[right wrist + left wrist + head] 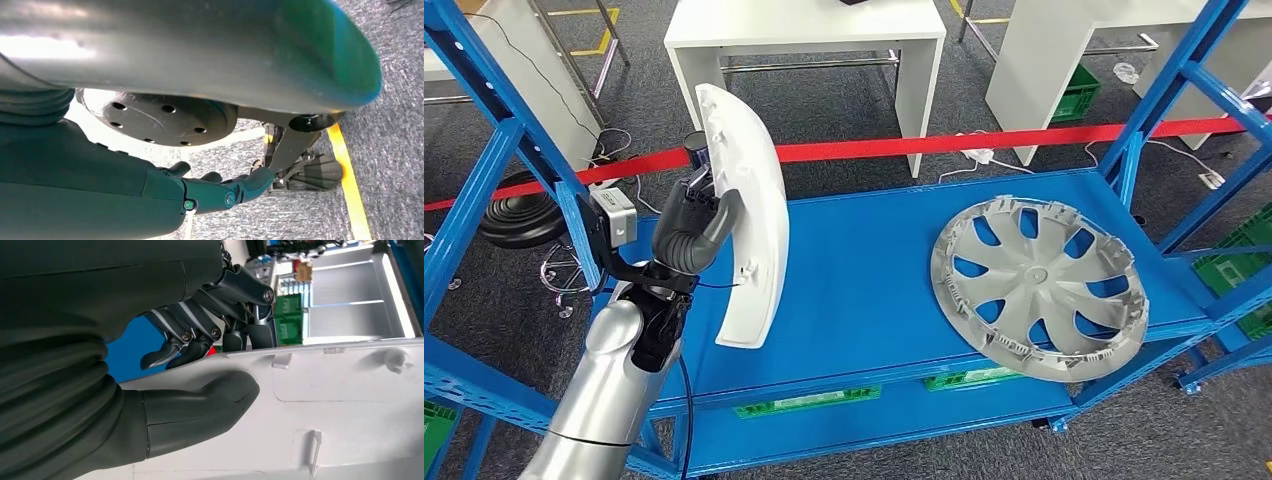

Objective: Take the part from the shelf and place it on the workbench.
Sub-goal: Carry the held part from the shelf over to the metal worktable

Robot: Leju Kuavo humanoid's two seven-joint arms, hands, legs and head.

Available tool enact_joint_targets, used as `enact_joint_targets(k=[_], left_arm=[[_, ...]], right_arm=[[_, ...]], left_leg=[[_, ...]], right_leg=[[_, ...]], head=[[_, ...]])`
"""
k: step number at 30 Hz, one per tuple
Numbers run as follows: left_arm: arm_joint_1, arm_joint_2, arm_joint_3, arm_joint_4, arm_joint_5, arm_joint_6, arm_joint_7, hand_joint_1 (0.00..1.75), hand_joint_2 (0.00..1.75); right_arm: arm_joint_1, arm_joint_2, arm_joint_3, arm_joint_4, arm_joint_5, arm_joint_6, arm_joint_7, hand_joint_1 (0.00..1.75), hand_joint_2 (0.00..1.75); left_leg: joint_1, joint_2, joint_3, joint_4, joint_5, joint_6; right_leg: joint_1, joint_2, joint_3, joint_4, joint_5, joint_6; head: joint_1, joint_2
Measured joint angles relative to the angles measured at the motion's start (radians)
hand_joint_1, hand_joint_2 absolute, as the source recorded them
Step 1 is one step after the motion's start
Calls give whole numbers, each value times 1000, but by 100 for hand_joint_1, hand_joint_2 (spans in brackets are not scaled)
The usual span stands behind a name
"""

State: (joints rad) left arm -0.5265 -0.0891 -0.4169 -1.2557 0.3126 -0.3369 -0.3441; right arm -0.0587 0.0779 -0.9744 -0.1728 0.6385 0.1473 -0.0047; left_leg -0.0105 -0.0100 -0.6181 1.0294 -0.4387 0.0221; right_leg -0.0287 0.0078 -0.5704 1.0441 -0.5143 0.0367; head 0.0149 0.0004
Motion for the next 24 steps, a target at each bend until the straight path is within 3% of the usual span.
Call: enact_joint_targets(k=[2,4,5,6,7,9,11,14,15,17,19,20,21,22,24], left_arm=[[15,3,-11,-28,0,-10,0,175,175],[34,10,-20,-51,-2,-16,0,175,175],[47,15,-23,-65,-3,-18,0,175,175],[60,20,-25,-79,-5,-19,0,175,175],[73,25,-27,-96,-7,-20,0,175,175],[94,35,-29,-132,-11,-21,1,175,175],[113,46,-30,-166,-17,-20,1,175,175],[144,65,-30,-211,-27,-14,-3,175,175],[155,72,-30,-225,-31,-12,-4,175,175],[176,86,-30,-251,-40,-9,-7,175,175],[193,98,-30,-271,-44,-7,-9,175,175],[201,103,-30,-278,-46,-5,-11,175,175],[210,109,-30,-286,-48,-3,-13,175,175],[219,114,-29,-294,-50,0,-15,175,175],[233,123,-28,-312,-55,6,-21,175,175]], right_arm=[[0,0,-1,0,3,0,0,0,0],[0,0,-1,0,6,0,4,0,0],[0,0,-1,0,8,-1,8,0,0],[1,0,-1,0,10,-2,12,0,0],[1,0,-1,0,12,-3,16,0,0],[0,0,-1,0,18,-6,22,0,0],[-2,1,-1,0,23,-7,26,0,0],[-2,2,-1,0,29,-8,26,0,0],[-2,3,-1,0,31,-8,25,0,0],[-1,5,-1,0,36,-8,20,0,0],[0,6,-1,0,42,-5,15,0,0],[0,6,-1,0,45,-3,13,0,0],[1,6,-1,0,48,-2,12,0,0],[1,6,-1,0,51,-1,11,0,0],[1,6,-1,0,57,1,12,0,0]], left_leg=[[5,5,1,-13,11,9],[3,8,-6,-12,14,13],[3,10,-10,-10,15,12],[3,11,-15,-6,17,10],[3,12,-22,-1,19,8],[5,12,-36,11,24,0],[5,10,-45,20,30,-13],[5,9,-50,20,43,-35],[7,8,-55,26,33,-43],[11,8,-81,88,-37,-57],[15,8,-113,207,-129,-68],[17,8,-118,259,-152,-72],[19,8,-109,283,-154,-74],[20,8,-82,273,-137,-74],[22,8,17,159,-102,-74]], right_leg=[[2,-2,-29,73,-56,0],[3,-3,-77,192,-121,0],[3,-3,-91,231,-133,0],[3,-3,-88,237,-126,0],[2,-3,-68,207,-105,0],[2,-4,3,89,-57,-3],[7,-2,39,20,-34,-13],[10,-2,25,12,-21,-38],[8,-4,18,11,-12,-47],[5,-7,-2,7,8,-60],[5,-9,-26,8,27,-63],[5,-9,-39,8,37,-62],[4,-10,-52,9,47,-60],[3,-11,-65,9,57,-57],[1,-11,-85,10,75,-48]], head=[[2,0],[3,0],[3,0],[3,0],[3,0],[3,0],[3,0],[2,0],[1,0],[-2,0],[-4,0],[-4,0],[-4,0],[-4,0],[-4,0]])
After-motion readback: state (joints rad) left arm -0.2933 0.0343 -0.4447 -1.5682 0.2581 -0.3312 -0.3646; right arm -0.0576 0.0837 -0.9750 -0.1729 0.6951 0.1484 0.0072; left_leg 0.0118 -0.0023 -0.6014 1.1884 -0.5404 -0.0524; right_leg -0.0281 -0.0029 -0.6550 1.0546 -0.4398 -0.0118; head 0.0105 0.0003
